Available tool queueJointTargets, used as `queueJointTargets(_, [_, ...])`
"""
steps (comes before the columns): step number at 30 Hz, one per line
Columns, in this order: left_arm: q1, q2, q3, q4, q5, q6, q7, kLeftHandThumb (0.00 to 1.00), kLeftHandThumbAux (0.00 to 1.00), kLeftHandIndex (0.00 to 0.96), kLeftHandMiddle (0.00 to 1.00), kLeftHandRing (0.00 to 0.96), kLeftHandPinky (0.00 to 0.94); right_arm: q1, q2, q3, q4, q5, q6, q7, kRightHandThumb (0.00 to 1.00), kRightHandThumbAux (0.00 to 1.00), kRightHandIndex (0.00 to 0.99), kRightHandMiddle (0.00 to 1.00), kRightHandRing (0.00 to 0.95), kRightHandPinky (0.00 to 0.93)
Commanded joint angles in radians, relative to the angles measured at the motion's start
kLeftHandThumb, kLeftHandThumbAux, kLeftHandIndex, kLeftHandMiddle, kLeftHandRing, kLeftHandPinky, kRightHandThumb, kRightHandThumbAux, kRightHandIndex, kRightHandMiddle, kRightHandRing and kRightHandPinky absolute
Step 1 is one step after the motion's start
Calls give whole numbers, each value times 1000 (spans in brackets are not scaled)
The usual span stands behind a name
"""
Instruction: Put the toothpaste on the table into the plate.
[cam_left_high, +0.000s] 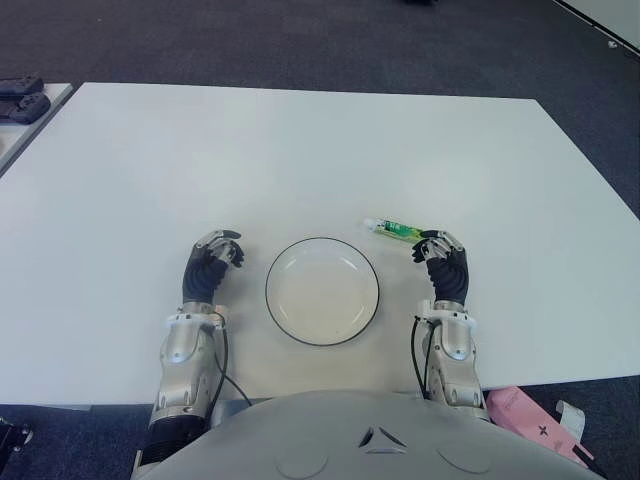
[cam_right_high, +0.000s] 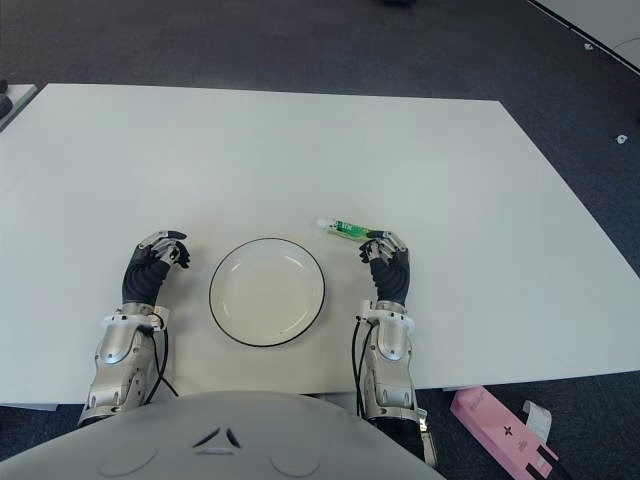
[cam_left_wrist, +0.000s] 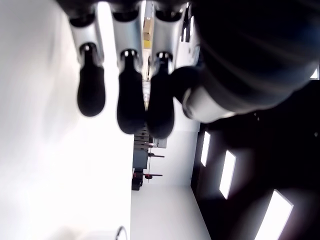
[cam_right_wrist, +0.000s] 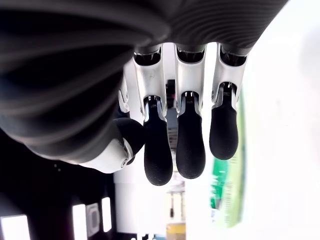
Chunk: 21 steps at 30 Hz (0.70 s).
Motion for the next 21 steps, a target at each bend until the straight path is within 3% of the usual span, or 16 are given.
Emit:
queueJointTargets(1, [-9,-4,-4,7,8,16,6,709,715,439,642,626,614,-63,-47,-19,-39,-29,-49,18,706,722,435,620,602,598])
queueJointTargets(8, [-10,-13,-4,8,5,7,7,710,715,439,641,625,615,-138,-153,-35,-2,-90,-161,64,705,724,431,576,571,552])
queueJointTargets(11, [-10,-15,-3,8,8,6,10,711,715,439,641,625,616,-171,-211,-37,-34,-83,-131,125,702,725,426,528,531,511])
queueJointTargets(13, [-10,-16,-3,8,8,5,11,711,715,439,641,625,616,-181,-234,-37,-44,-83,-116,148,697,723,419,450,457,445])
queueJointTargets(14, [-12,-15,-2,12,7,3,9,711,715,439,640,625,616,-196,-271,-41,-42,-83,-100,182,696,723,418,439,446,436])
queueJointTargets(15, [-13,-15,-2,14,6,2,8,711,715,439,640,624,616,-208,-296,-45,-38,-81,-90,205,623,661,341,336,336,340])
queueJointTargets(17, [-15,-14,-2,19,6,-2,5,710,715,439,639,624,614,-231,-344,-48,-25,-97,-83,239,551,560,245,205,206,224])
queueJointTargets(21, [-17,-14,-2,23,9,-7,6,710,716,439,639,624,609,-257,-408,-40,3,-186,-97,243,527,459,158,109,105,129])
